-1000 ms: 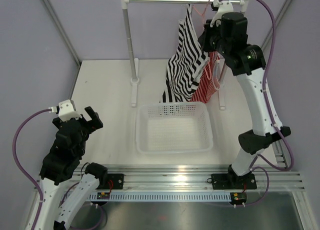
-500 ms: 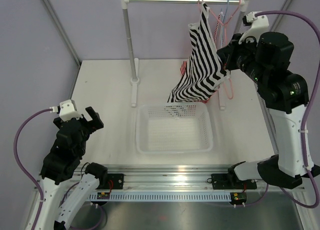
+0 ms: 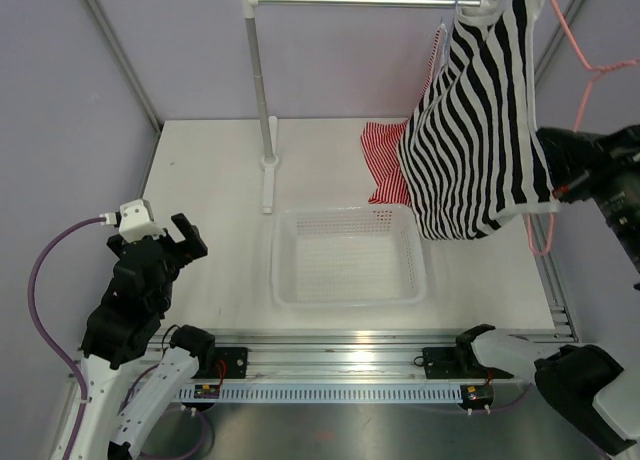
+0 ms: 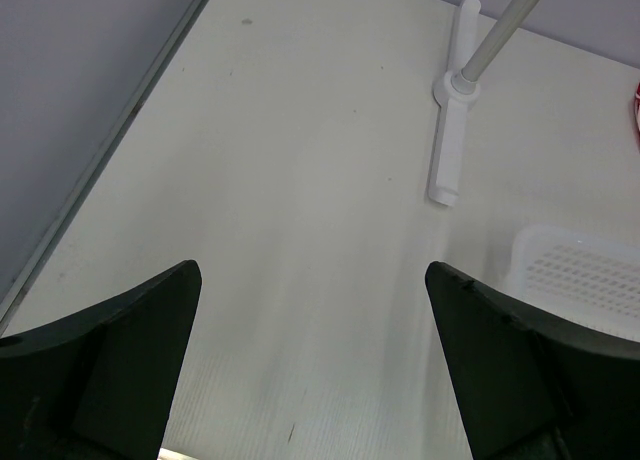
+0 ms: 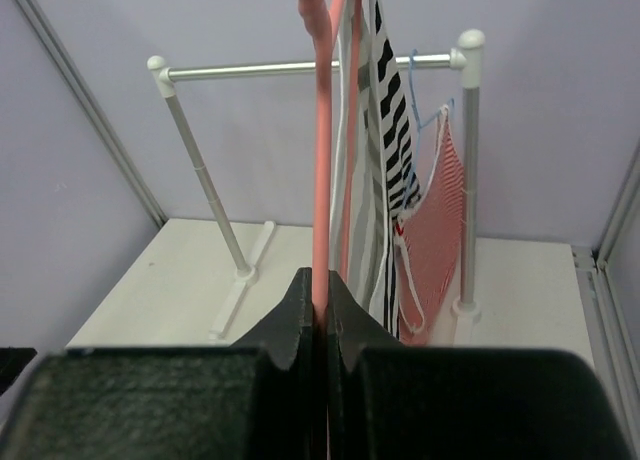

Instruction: Remove the tank top from the hanger

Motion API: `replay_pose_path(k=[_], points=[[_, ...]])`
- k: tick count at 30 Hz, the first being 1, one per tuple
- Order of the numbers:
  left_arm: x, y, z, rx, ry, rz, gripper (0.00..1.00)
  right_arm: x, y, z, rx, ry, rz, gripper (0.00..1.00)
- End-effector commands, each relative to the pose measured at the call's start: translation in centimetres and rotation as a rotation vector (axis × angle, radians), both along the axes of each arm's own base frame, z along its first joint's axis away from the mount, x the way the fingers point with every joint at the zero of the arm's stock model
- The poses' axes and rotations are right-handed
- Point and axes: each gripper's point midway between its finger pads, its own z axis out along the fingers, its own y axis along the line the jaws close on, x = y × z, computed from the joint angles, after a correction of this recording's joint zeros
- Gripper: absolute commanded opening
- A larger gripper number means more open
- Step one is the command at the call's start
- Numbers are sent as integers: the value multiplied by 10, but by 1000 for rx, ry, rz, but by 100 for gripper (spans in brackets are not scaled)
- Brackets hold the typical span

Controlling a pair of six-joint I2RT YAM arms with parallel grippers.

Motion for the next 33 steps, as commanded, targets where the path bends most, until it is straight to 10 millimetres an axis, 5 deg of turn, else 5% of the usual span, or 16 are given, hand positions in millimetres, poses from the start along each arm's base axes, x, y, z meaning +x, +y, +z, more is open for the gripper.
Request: replay_pose_path(k=[1,6,9,15,21,25,26,29,30,31,32,33], points=[[7,-2,16,-14,-57,-1,99,-25,-21,-15,34,17,-51,0],[14,-25,27,-14,-48,-135,99,-57,-32,-63,73,154,-53,0],[28,-58,33,-42,-12,-288,99,-55,-45,-98,52,276,-139,0],[42,-136,82,-138,-22,-595,99,-61,-57,-149,10,423,-217,0],[35,-252,139,-116,-95,-862,99,-71,-55,-173,-7,457,-184,0],[-2,-346,193,-156,-275,-1172,99,-82,-53,-179,12,480,-155,0],[3,-371,185,-140,-267,-1202,99,-84,-50,-183,13,498,-145,0],[-5,-413,220,-186,-374,-1308,99,-86,-44,-201,11,566,-123,0],[4,-440,204,-168,-340,-1321,99,-86,-42,-204,16,570,-114,0],[-9,-450,230,-193,-394,-1379,99,-86,-40,-207,16,577,-103,0],[-9,-460,233,-187,-401,-1394,99,-86,-39,-212,11,584,-99,0],[-4,-484,214,-160,-365,-1407,99,-85,-39,-212,15,575,-99,0]])
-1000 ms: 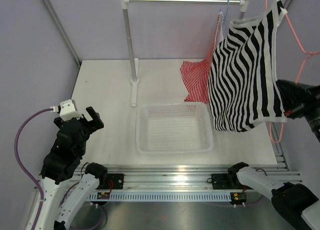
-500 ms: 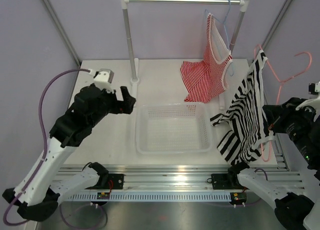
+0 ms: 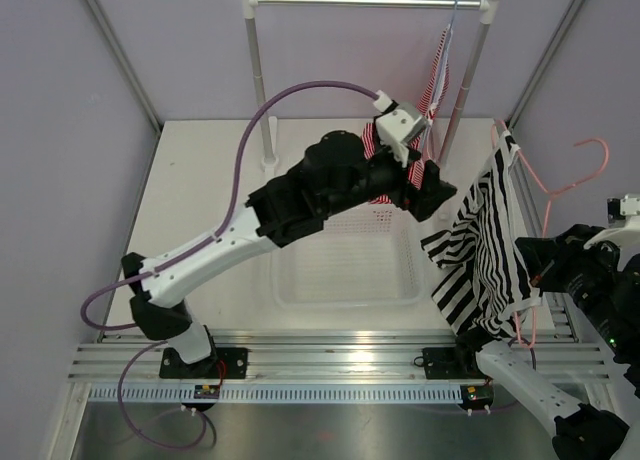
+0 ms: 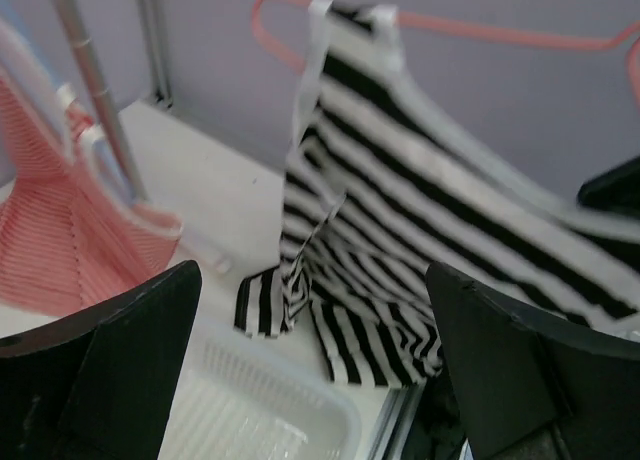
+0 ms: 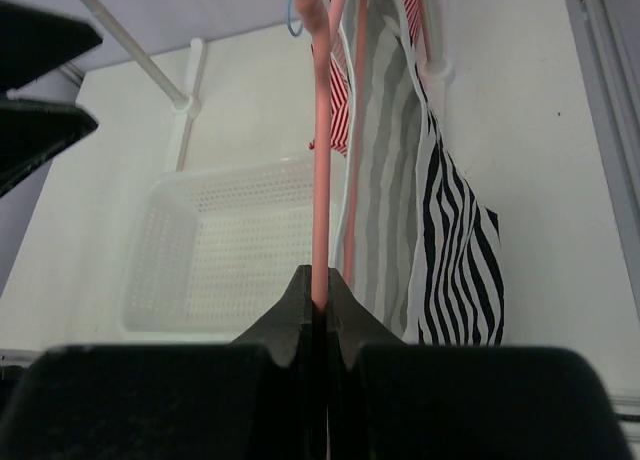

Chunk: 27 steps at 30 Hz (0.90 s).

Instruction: Remove the tank top from the hanger

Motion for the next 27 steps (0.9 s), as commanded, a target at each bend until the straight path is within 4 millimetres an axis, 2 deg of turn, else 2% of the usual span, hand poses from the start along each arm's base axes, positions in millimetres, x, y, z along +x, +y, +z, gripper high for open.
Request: replay_pose_path(k=[1,3,6,7,8,11,13,14,15,18,24,27], points=[[-12,-39,55,-130,-119,-101,99,-17,1,-41,-34,154,35,0],[-4,-58,46,-130,-103,-97,99,-17,1,-44,-39,150,35,0],[5,-69,46,-141,-109,-75,95,-17,-1,-45,-43,140,33,0],[10,-79,32,-118,-97,-73,94,-17,0,-46,-46,141,38,0],[17,-79,35,-125,-101,-38,94,-16,1,-46,-48,141,43,0],[25,-93,26,-126,-93,-21,94,-14,5,-51,-64,155,71,0],[30,-97,26,-145,-89,-1,94,-14,6,-53,-76,155,78,0],[35,-103,19,-137,-80,10,95,-13,7,-51,-71,143,86,0],[37,-104,24,-153,-85,15,96,-15,10,-51,-68,138,108,0],[40,-113,20,-157,-80,15,95,-16,13,-49,-68,119,132,0],[51,-121,2,-127,-69,54,82,-19,11,-43,-74,88,140,0],[58,-120,-3,-112,-72,88,67,-20,11,-43,-79,89,140,0]])
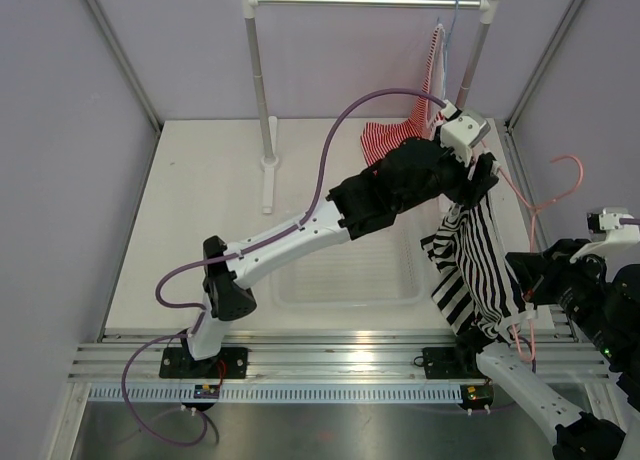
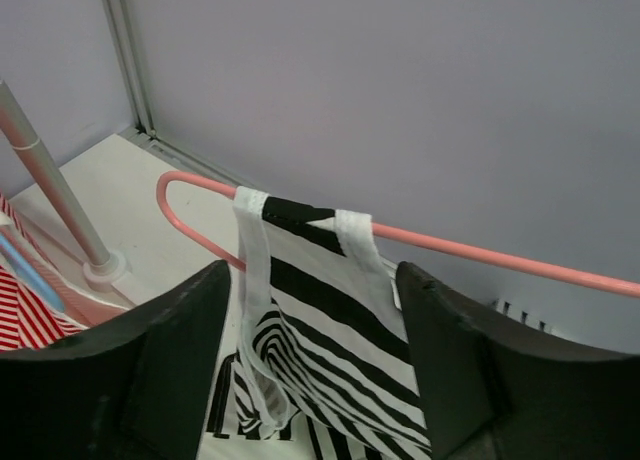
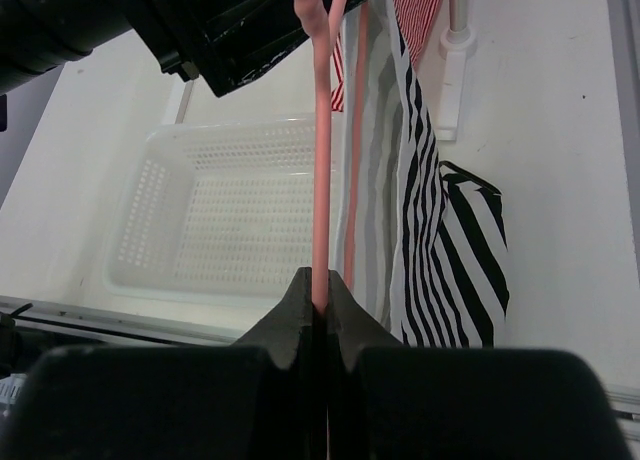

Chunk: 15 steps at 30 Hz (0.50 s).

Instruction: Remove the tank top from the hanger

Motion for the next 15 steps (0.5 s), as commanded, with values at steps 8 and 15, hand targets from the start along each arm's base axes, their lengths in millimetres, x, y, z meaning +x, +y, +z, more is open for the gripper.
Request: replay_pose_path(k=[8,15], points=[[21,6,31,-76,-64,107,37,-8,-3,-9,-40,35,20,0],[36,20,41,-99,-61,219,0,-16,-19,-16,-83,63,-36,0]])
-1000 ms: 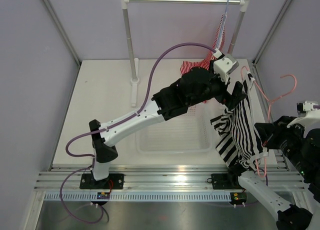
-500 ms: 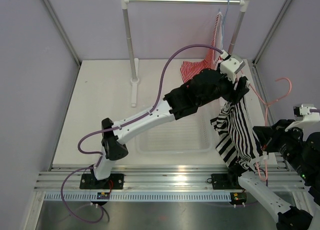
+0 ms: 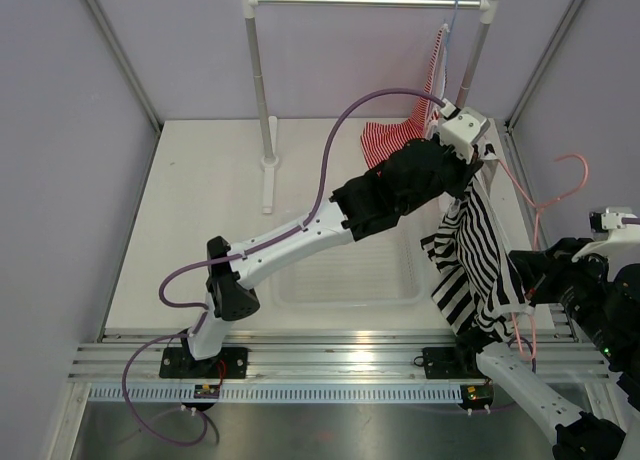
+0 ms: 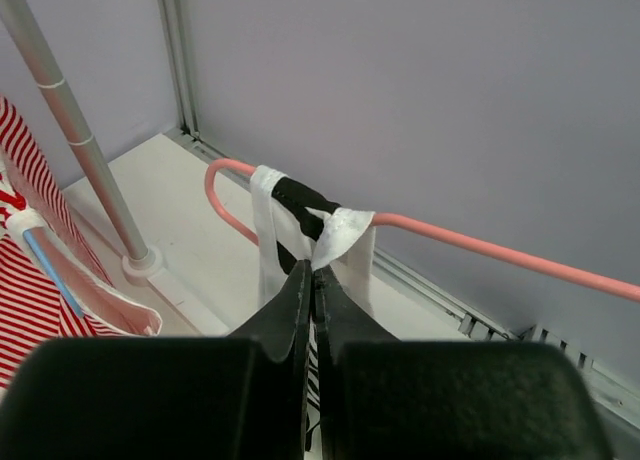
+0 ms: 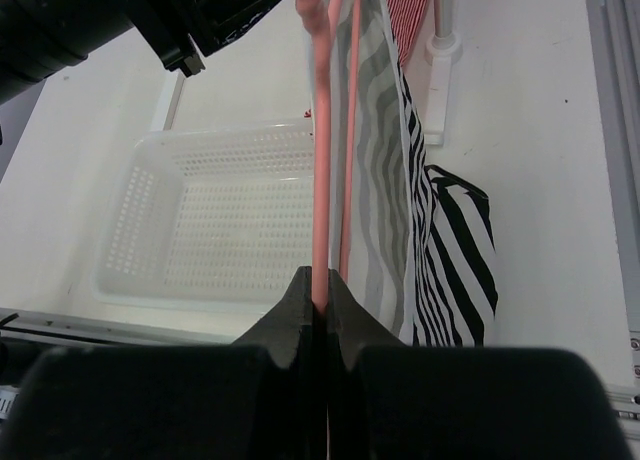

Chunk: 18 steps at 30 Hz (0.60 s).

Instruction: Remove the tank top from the hanger

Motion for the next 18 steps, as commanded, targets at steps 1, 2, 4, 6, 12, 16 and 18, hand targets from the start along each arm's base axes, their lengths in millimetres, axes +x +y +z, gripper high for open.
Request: replay_pose_path(k=[1,2,4,6,12,16,18], points=[[21,19,44,-111,-48,130,0,-20,-13,-19,-63,80,-6,0],[29,21,41,-110,-35,154,0,-25,-9,-18,-43,78,18,0],[40,27,41,-125,-10,195,0,-35,-6,-16,-22,72,54,0],[59,37,37,-151,41,235,0,-43,0,-16,6,79,98,0],[79,47,39,-165,24,276,0,-55,26,-35,42,185,236,0],[80,46,47,-180,-8,269,0,-56,18,-48,31,228,188,0],[82,48,48,-183,-13,280,0,-60,18,-49,47,227,187,0]])
